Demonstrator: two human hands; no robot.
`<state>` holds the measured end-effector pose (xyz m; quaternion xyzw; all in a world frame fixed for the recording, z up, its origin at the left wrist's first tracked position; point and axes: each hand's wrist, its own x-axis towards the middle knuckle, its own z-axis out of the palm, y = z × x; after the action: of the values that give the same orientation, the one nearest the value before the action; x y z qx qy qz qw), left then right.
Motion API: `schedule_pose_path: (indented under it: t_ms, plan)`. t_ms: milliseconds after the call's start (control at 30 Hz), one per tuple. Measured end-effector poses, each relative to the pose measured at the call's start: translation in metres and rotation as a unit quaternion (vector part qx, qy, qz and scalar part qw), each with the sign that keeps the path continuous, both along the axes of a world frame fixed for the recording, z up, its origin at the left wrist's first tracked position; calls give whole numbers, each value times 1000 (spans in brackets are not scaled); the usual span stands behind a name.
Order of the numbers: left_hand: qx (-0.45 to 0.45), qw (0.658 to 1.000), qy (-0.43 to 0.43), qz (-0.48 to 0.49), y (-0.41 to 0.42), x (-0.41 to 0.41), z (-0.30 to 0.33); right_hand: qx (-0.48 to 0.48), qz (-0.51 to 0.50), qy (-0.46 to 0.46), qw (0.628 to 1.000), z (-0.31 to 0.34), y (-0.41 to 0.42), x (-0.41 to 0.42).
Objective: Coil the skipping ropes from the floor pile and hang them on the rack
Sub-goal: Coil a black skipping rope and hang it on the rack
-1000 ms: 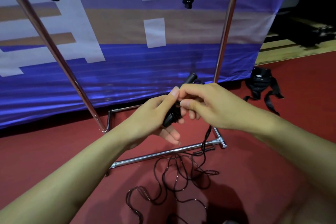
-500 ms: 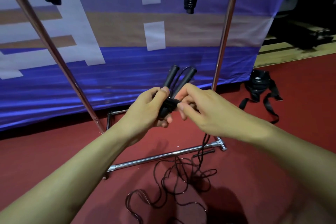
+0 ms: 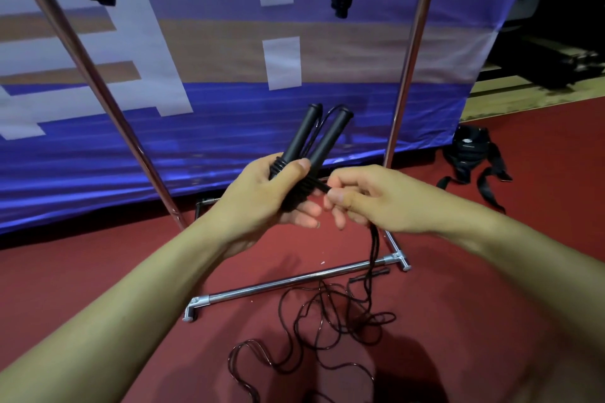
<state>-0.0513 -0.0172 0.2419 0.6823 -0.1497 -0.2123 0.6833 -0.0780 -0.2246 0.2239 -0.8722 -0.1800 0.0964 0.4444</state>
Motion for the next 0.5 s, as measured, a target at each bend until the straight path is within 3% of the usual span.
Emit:
schedule_pose_path:
  t_ms: [100, 267, 367, 500]
  plan:
    - [7, 999, 16, -44, 12, 5, 4, 13, 46, 45, 998, 0, -14, 5]
    - [47, 974, 3, -221, 29, 9, 5, 68, 108, 186, 974, 2, -33, 9]
    - [96, 940, 25, -326, 30, 12, -3, 8, 114, 157, 981, -2, -34, 14]
    - [194, 913, 25, -357, 25, 15, -21, -64, 170, 180, 967, 3, -27, 22]
